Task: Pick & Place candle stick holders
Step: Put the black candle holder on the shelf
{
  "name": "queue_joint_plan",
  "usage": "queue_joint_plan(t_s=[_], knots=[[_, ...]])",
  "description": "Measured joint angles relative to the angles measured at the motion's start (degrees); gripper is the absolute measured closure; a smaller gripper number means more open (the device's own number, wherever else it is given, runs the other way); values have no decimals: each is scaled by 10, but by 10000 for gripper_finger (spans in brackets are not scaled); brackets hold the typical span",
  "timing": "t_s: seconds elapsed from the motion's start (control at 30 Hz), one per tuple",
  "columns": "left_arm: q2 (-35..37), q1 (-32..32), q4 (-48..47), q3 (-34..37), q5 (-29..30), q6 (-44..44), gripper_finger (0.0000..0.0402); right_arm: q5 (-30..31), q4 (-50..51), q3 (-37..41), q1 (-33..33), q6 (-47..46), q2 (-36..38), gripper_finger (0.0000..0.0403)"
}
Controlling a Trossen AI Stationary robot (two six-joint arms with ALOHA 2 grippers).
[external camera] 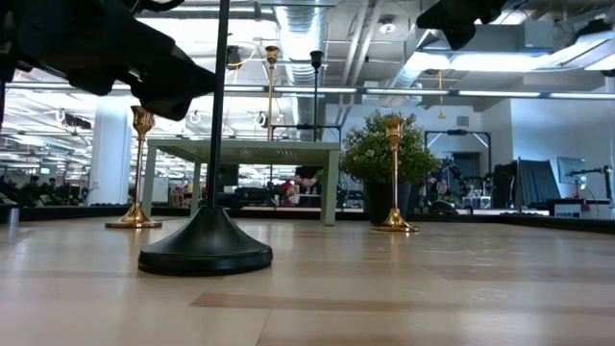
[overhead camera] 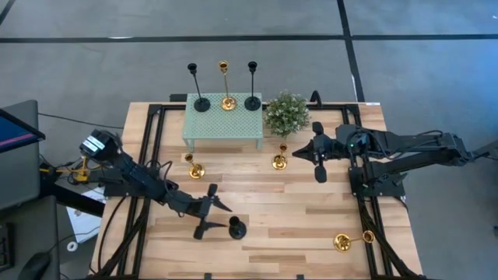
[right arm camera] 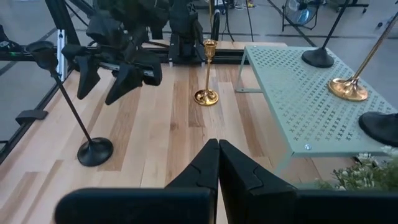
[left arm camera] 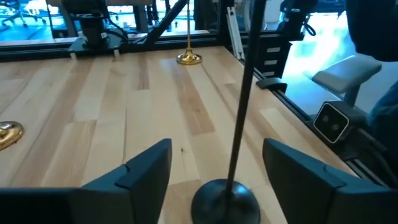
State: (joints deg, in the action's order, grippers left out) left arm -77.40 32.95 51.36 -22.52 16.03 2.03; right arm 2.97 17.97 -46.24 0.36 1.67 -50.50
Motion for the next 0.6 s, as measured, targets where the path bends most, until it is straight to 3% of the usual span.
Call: queue_joint_plan(t_s=[0.2, 0.6], knots=[[-41, -1, 70, -1, -26, 14, 131, 0, 0, 0, 0, -2, 0, 403], [-94, -24, 70, -49, -28, 15, 132, 0, 0, 0, 0, -2, 0, 403]])
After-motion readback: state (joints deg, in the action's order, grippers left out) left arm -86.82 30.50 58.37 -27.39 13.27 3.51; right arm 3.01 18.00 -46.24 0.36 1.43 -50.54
